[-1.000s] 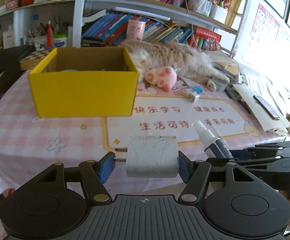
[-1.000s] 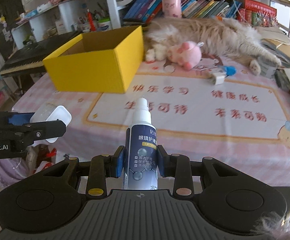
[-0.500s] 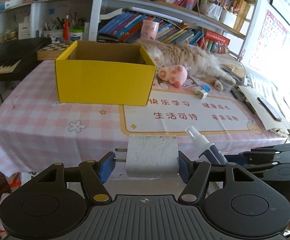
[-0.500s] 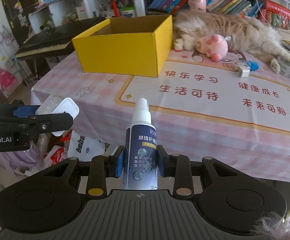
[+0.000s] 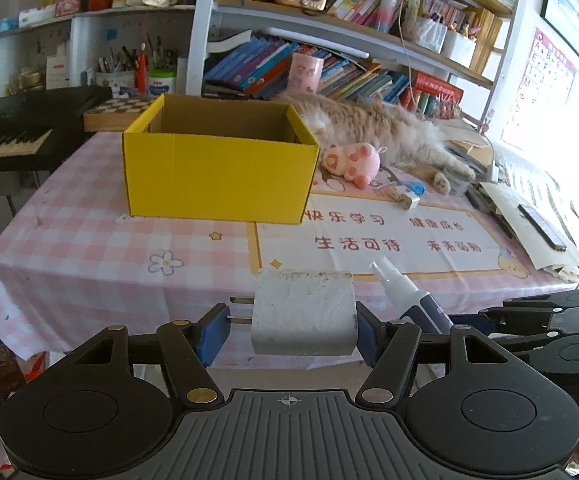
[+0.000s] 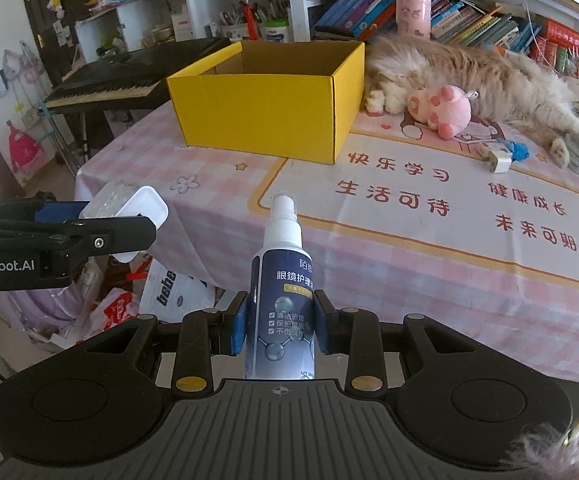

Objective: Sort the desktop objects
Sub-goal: 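Lift and carry the spray bottle and charger plug toward the yellow box with both tools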

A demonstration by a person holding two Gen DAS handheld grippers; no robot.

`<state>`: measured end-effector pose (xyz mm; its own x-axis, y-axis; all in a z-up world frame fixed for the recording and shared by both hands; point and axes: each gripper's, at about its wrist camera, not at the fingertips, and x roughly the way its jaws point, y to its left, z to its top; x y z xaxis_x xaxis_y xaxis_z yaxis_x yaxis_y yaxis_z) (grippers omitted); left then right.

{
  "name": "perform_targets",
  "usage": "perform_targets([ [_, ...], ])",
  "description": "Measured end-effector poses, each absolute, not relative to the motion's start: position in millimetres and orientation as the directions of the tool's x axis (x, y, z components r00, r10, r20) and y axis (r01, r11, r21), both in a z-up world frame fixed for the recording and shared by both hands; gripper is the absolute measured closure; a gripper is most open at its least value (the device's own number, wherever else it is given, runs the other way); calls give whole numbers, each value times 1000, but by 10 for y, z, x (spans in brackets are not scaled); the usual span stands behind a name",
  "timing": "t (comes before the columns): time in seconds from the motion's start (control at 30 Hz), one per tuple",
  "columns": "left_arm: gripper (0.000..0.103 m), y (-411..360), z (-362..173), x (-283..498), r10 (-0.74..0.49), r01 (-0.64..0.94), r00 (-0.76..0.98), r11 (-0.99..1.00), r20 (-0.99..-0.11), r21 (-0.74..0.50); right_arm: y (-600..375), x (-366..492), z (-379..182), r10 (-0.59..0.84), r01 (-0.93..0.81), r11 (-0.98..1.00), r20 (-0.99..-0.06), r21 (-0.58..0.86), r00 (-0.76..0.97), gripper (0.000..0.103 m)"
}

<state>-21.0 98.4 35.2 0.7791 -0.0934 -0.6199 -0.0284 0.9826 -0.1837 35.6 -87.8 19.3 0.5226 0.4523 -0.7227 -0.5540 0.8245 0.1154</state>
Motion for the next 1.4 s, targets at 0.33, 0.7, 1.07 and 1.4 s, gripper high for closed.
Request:
perform_targets([
  [0.33,38,983,372,-200,-94,-20,785,984,-613,-176,-888,356,221,454,-549,828,-713,115,535,73],
  [0.7,38,1028,361,-169,-97,-18,783,984,-615,-177,-852,371,211,453,-553,826,-715,111,533,73],
  [1.07,38,1205,318,-80,-71,-82,782,973,-620,-216,-624,526,182,453,-599,796,-742,87,494,73],
  [1.4,38,1360,418,208,15,-170,805,964,-593,-206,-431,1013,261,496,-642,760,-731,105,468,73],
])
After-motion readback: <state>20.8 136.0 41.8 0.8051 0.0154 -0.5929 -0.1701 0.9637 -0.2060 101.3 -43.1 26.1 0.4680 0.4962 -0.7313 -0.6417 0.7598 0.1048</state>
